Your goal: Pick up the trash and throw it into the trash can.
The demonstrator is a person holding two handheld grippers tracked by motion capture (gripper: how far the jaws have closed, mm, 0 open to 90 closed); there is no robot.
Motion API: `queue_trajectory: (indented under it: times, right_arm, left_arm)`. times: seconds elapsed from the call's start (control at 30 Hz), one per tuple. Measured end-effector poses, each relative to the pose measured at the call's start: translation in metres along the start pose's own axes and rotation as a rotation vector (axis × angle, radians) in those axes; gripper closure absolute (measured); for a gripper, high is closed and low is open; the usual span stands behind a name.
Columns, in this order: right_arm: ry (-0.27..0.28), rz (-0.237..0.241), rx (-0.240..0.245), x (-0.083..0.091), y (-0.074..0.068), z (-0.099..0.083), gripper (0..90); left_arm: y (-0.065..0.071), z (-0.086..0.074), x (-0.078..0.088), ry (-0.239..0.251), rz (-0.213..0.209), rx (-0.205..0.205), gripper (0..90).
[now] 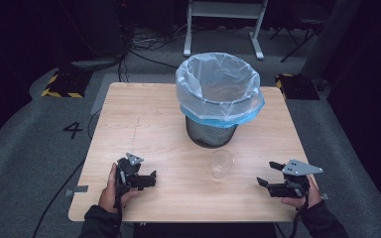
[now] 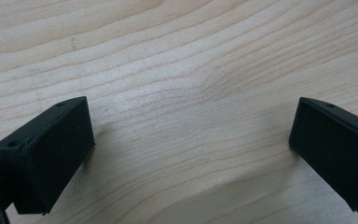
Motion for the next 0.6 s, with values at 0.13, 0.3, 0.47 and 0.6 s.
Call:
queue_trajectory:
  times: [0.13, 0.3, 0.47, 0.6]
  right_arm:
    - [0.006, 0.009, 0.014, -0.003, -0.004, 0.005, 22.9]
    - [0.011, 0.022, 0.024, -0.008, -0.009, 0.011, 23.1]
    - [0.022, 0.04, 0.038, -0.012, -0.016, 0.019, 23.1]
    - [0.023, 0.048, 0.047, -0.015, -0.02, 0.022, 23.1]
  left_arm:
    - [0.0, 0.0, 0.0, 0.0, 0.0, 0.0, 0.0]
    - [0.0, 0.0, 0.0, 0.0, 0.0, 0.0, 0.0]
    - [0.0, 0.0, 0.0, 0.0, 0.0, 0.0, 0.0]
    - [0.0, 0.0, 0.0, 0.0, 0.0, 0.0, 0.0]
Point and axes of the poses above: each handheld gripper's, and its own axes: x roughly backward along the jaws, z roughly out of its top, y roughly to its right, the point moved 4 cm from there along -x, roughly forward along the jaws, and after that the axes turned 12 degrees about y, right-handed, at the moved point
